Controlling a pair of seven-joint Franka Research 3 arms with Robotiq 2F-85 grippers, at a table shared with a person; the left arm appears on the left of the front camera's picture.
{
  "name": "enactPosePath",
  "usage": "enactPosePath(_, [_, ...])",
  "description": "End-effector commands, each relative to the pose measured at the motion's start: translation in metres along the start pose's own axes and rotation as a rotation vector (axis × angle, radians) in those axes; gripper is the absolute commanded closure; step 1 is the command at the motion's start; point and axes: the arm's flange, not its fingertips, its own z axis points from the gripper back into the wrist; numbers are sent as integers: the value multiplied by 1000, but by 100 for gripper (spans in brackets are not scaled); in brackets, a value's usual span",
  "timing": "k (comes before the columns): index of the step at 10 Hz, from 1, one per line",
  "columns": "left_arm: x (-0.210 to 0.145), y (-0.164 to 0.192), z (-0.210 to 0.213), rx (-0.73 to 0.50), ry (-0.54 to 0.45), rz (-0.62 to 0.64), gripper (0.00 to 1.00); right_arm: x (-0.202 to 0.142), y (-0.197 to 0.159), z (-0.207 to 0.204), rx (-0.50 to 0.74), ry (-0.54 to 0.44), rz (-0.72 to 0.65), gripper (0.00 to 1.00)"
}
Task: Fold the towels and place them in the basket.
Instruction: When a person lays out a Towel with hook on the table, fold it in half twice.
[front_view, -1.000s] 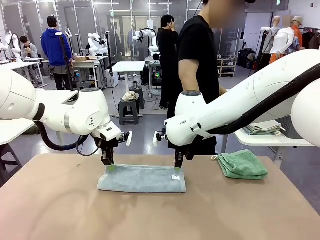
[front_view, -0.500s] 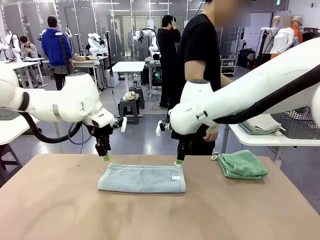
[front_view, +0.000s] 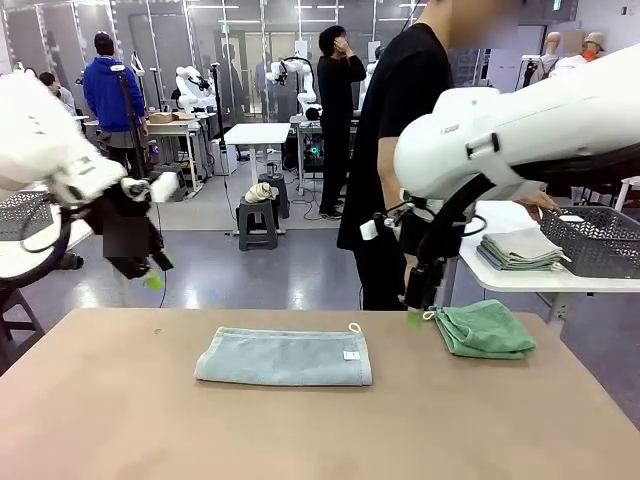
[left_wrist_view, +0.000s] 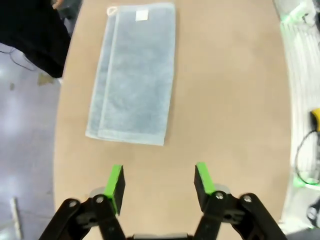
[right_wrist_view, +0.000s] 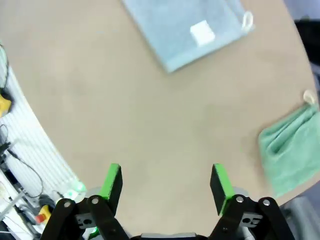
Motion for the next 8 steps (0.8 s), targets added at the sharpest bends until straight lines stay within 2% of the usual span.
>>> enactPosePath(1, [-41,-18,5,-38,-182,-21,29,-9,18,-3,101,-44,216,12])
enactPosePath(2, [-58,-22,7,-37,-274,-50,29,0,0,0,0,0,0,12])
enactPosePath(4, [-86,-23,5,-37,-414,-70,29,0,0,0,0,0,0,12])
enactPosePath(5, [-98,-24,5,-43,-469,-77,21,-9,10,2,33,-5,45,11])
enactPosePath(6, [-106,-23,3,-47,-497,-71,9,-8,10,0,58,-3,-99,3])
enactPosePath(7, [-112,-22,2,-53,-522,-64,1,-12,13,0,100,-1,-282,0])
enactPosePath(8, [-115,-21,2,-55,-535,-57,0,-19,20,-1,121,-26,-439,0])
